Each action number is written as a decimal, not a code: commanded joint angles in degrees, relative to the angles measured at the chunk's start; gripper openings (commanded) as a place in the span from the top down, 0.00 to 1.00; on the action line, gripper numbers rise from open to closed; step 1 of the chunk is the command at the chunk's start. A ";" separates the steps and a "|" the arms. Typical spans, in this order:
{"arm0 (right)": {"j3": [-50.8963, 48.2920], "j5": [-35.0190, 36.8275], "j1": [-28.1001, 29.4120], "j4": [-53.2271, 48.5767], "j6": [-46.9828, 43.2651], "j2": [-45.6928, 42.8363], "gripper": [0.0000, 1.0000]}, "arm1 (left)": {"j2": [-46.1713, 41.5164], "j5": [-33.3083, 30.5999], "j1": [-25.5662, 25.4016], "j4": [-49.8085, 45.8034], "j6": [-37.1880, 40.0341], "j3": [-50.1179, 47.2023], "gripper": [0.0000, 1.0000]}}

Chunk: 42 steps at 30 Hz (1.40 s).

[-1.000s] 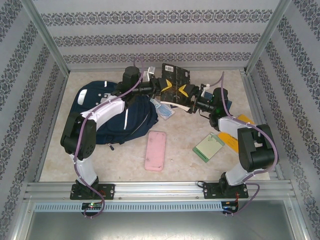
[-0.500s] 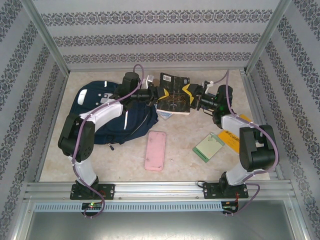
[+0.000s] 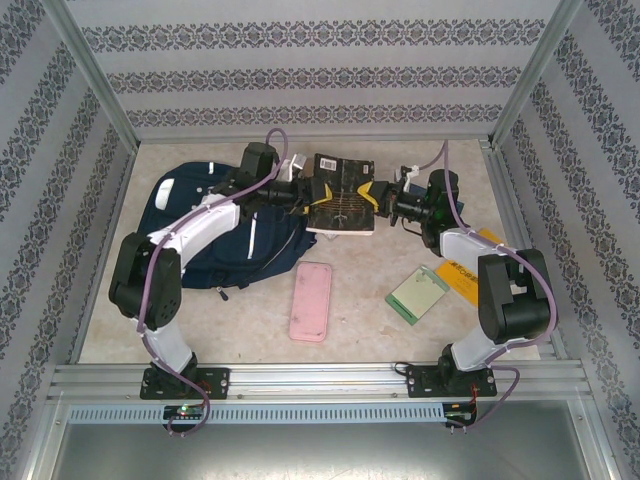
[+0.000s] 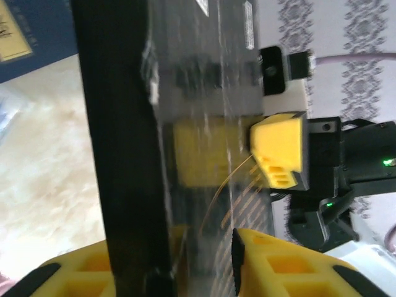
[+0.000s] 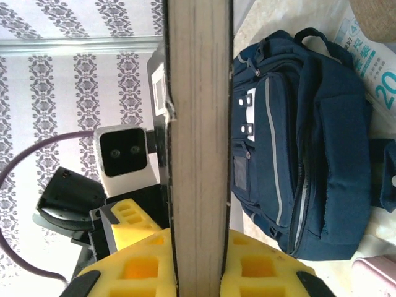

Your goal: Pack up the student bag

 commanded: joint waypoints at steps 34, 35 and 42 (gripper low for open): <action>4.35 9.28 4.93 -25.52 -23.49 -7.13 1.00 | 11.05 -65.68 -5.17 -43.07 29.60 12.22 1.00; 4.80 9.45 5.30 -25.20 -23.14 -6.69 1.00 | 9.52 -65.67 -5.10 -43.36 29.45 12.64 1.00; 9.33 10.61 8.68 -23.38 -21.73 -2.32 1.00 | -0.73 -60.00 -2.78 -43.73 31.67 15.87 1.00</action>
